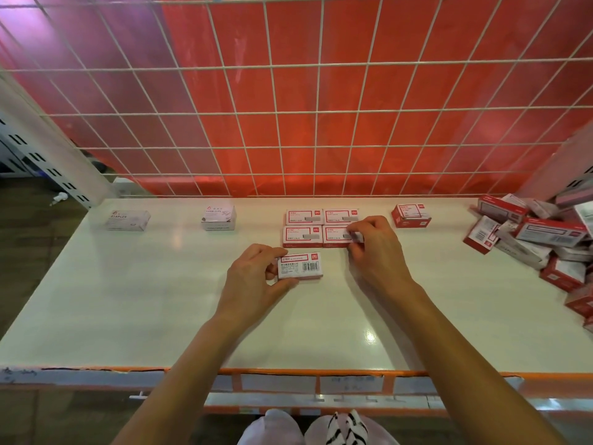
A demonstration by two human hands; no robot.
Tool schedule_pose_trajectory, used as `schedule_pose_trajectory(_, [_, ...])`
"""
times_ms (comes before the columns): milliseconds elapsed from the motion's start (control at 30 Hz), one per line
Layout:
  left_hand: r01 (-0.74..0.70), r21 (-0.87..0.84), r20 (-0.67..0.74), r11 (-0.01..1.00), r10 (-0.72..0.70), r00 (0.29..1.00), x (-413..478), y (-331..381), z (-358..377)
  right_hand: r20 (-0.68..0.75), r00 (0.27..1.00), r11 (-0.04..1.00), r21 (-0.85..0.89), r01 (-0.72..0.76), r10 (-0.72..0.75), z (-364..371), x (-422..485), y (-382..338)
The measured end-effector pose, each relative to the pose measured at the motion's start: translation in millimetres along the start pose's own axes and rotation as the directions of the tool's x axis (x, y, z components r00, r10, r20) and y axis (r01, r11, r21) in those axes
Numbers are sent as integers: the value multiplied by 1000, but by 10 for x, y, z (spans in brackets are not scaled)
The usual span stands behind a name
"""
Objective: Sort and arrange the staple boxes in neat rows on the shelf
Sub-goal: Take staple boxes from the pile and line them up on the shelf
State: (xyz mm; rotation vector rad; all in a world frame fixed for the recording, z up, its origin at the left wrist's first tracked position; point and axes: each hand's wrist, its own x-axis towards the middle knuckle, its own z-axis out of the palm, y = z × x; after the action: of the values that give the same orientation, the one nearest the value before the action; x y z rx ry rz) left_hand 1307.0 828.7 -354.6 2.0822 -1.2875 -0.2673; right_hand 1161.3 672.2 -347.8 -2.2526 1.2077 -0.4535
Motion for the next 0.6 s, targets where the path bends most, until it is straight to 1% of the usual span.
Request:
schedule_pose_trajectory(100, [-4,-9,-2,1000,4,1000,14,8,-9,-36,999,1000,-14,10,-10,4,-32,-6])
schedule_pose_trajectory(167, [14,-32,0,999,-14,1000,19,14,-27,-83,996,999,-12,44,-45,-6,-76,-38])
schedule_pose_trajectory(200, [25,-34,6,999,-25,1000,22,22,-39,-85,994,998,-5,65,-66,-12,-107,-61])
schedule_pose_trajectory(267, [48,-48,26,998,-46,999,40,40,-60,-28,993,991,52,120,-119,-26,-178,-111])
schedule_pose_trajectory(300, [61,-65,36,996,-59,998,53,49,-67,20,990,983,122,135,-138,-28,-216,-140])
schedule_pose_trajectory(367, [107,-118,63,987,-100,993,74,56,-70,120,981,957,266,116,-152,-44,-293,-203])
schedule_pose_trajectory(400, [143,-164,83,976,-131,988,80,58,-69,157,976,947,306,98,-152,-46,-314,-223])
schedule_pose_trajectory(467, [216,-286,135,934,-183,974,79,77,-62,188,970,935,346,80,-152,-33,-324,-236])
schedule_pose_trajectory(533, [270,-384,181,883,-215,960,62,121,-55,188,972,921,385,60,-142,-12,-331,-246])
schedule_pose_trajectory(600, [315,-429,212,847,-244,946,50,148,-48,200,976,869,494,-21,-90,1,-344,-255])
